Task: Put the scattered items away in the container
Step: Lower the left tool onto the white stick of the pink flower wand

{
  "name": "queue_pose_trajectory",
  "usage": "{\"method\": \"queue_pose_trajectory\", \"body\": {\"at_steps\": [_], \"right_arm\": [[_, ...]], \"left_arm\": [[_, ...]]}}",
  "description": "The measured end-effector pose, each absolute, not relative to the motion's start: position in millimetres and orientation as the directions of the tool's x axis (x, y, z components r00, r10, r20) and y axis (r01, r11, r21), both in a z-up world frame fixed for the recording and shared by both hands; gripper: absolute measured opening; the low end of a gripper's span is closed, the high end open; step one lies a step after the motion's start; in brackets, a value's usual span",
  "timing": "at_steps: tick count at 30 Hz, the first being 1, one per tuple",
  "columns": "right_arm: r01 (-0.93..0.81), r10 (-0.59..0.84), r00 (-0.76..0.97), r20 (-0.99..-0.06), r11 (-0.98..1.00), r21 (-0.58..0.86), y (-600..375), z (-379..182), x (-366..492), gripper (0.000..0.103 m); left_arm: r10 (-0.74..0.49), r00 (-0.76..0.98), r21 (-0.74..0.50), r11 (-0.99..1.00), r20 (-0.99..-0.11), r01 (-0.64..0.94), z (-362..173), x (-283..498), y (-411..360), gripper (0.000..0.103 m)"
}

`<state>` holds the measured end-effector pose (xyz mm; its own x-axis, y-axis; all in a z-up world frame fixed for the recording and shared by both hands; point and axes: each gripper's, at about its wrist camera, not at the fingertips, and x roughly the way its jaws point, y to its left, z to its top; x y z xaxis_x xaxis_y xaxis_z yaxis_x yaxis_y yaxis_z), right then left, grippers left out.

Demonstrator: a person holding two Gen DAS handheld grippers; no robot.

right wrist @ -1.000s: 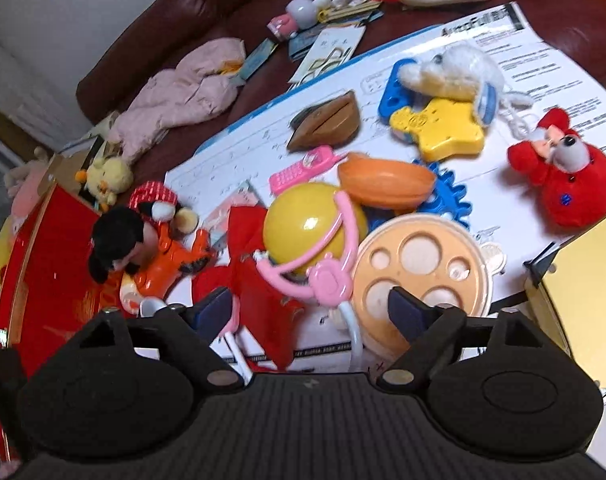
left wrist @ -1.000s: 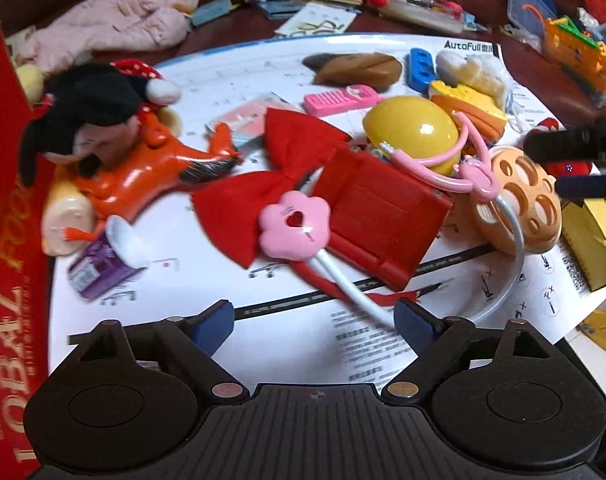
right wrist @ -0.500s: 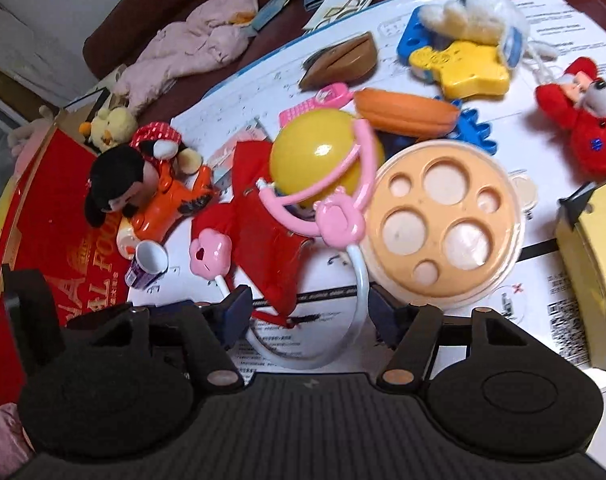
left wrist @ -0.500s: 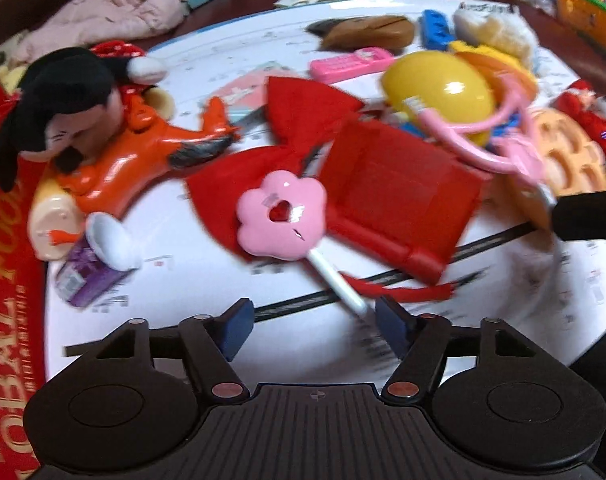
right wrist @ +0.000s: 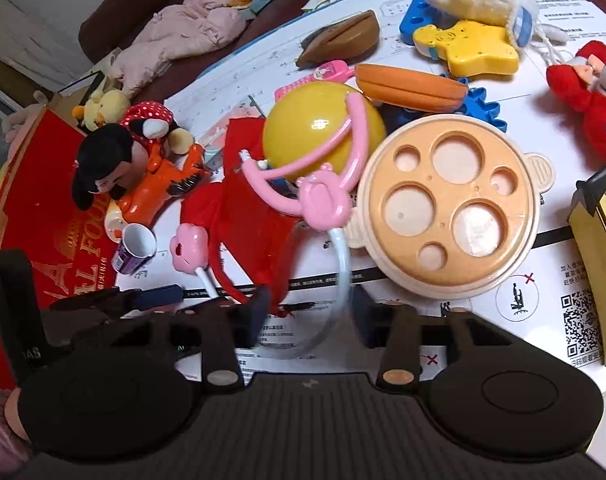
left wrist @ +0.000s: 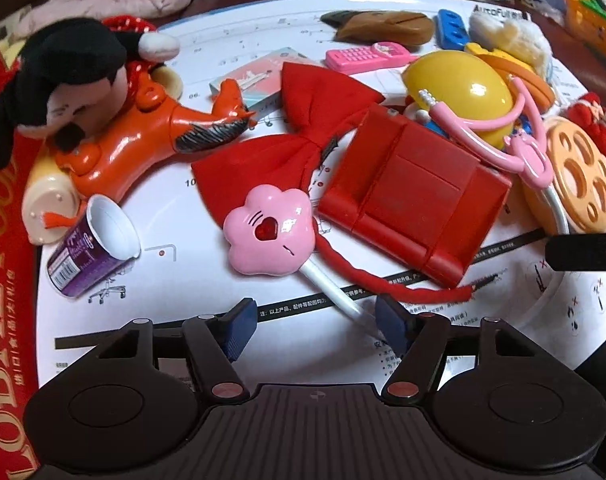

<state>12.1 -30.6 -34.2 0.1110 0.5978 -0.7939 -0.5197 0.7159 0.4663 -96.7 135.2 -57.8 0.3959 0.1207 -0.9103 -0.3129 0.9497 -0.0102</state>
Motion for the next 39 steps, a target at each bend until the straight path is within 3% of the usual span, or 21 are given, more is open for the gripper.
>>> {"method": "queue_pose_trajectory", "body": {"at_steps": [5, 13, 15, 16, 17, 23, 24, 25, 32, 33, 34, 35, 39], "right_arm": [[-0.517, 0.599, 0.103, -0.794, 0.714, 0.472, -27, -40, 18, 0.031], [-0.538, 0.584, 0.098, -0.806, 0.712, 0.451, -8, -49, 26, 0.031], [-0.537, 0.586, 0.1, -0.804, 0.712, 0.452, -4, -50, 27, 0.031], [-0.536, 0.582, 0.103, -0.806, 0.715, 0.448, -2, -51, 27, 0.031], [-0.536, 0.579, 0.104, -0.809, 0.718, 0.445, -1, -52, 27, 0.031], [-0.542, 0.568, 0.084, -0.819, 0.716, 0.44, -2, -58, 23, 0.025], [-0.541, 0.565, 0.082, -0.821, 0.717, 0.439, -1, -59, 22, 0.024], [-0.54, 0.562, 0.082, -0.823, 0.72, 0.437, -2, -60, 22, 0.024], [-0.529, 0.559, 0.094, -0.824, 0.729, 0.434, -6, -55, 27, 0.025], [-0.525, 0.558, 0.096, -0.824, 0.732, 0.435, -7, -55, 28, 0.025], [-0.522, 0.56, 0.099, -0.823, 0.733, 0.436, -7, -54, 29, 0.025], [-0.522, 0.561, 0.106, -0.821, 0.734, 0.434, -7, -53, 31, 0.025], [-0.547, 0.568, 0.129, -0.813, 0.724, 0.42, -2, -50, 32, 0.023]], "left_arm": [[0.142, 0.384, 0.019, 0.952, -0.912, -0.307, -60, -95, 136, 0.069], [0.134, 0.382, 0.02, 0.957, -0.914, -0.289, -60, -86, 141, 0.065], [0.136, 0.39, 0.023, 0.959, -0.911, -0.281, -60, -84, 141, 0.056], [0.135, 0.399, 0.022, 0.961, -0.907, -0.275, -59, -83, 140, 0.031], [0.148, 0.406, 0.034, 0.961, -0.902, -0.276, -58, -83, 138, 0.015], [0.132, 0.407, 0.012, 0.959, -0.904, -0.284, -59, -81, 143, 0.016], [0.136, 0.405, 0.018, 0.959, -0.904, -0.283, -59, -80, 143, 0.019], [0.137, 0.401, 0.022, 0.96, -0.906, -0.279, -59, -79, 142, 0.036], [0.196, 0.369, 0.108, 0.963, -0.908, -0.248, -60, -73, 131, 0.041], [0.192, 0.364, 0.102, 0.962, -0.911, -0.254, -60, -72, 133, 0.041], [0.185, 0.364, 0.091, 0.961, -0.913, -0.261, -60, -72, 134, 0.024], [0.182, 0.365, 0.084, 0.96, -0.913, -0.267, -60, -73, 136, 0.018], [0.197, 0.376, 0.103, 0.961, -0.906, -0.256, -60, -76, 137, 0.014]]}}
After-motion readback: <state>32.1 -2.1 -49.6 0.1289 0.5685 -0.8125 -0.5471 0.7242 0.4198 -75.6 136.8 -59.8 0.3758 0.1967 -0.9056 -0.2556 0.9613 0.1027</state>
